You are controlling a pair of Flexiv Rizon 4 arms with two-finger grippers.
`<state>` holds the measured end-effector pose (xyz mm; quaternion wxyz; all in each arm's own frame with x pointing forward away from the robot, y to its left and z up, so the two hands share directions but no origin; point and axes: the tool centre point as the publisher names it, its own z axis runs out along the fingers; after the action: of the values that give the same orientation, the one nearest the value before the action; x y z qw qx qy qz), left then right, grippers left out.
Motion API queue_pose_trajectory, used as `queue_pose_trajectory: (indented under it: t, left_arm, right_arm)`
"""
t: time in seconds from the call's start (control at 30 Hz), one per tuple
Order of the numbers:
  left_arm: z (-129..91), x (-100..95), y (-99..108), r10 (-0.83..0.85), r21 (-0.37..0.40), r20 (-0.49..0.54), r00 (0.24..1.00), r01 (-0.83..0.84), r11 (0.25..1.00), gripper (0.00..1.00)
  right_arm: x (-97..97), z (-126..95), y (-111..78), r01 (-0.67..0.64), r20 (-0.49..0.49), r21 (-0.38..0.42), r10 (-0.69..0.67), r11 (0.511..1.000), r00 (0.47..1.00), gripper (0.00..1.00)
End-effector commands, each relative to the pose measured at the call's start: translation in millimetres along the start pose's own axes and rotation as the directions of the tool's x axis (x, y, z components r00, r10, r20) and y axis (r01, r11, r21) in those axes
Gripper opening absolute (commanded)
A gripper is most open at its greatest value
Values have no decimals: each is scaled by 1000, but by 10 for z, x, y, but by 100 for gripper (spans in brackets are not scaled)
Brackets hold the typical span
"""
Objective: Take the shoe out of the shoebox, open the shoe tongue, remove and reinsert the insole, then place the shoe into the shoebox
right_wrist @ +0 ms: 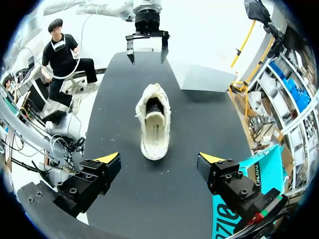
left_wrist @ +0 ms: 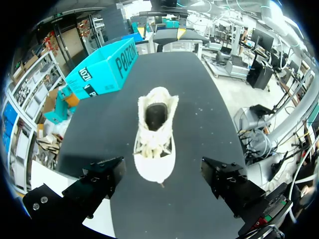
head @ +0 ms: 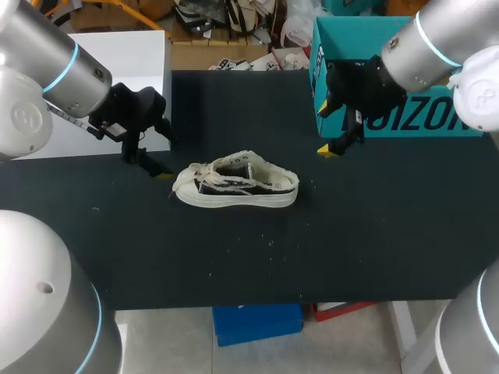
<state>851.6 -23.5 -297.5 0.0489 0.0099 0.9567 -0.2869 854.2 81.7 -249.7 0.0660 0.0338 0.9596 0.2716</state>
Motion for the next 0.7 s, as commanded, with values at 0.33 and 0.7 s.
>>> queue_pose_trajectory:
  t: [0.33,0.7]
  left_arm:
    - [5,9,12,3,3,4,1000,-3,1000,100]
    - [5,9,12,3,3,4,1000,-3,1000,100]
  right_arm:
    - [-39,163,-69,-55,51,-161,64,985,997,100]
    - [-12,404,-39,-62,72,-374,96,925,993,100]
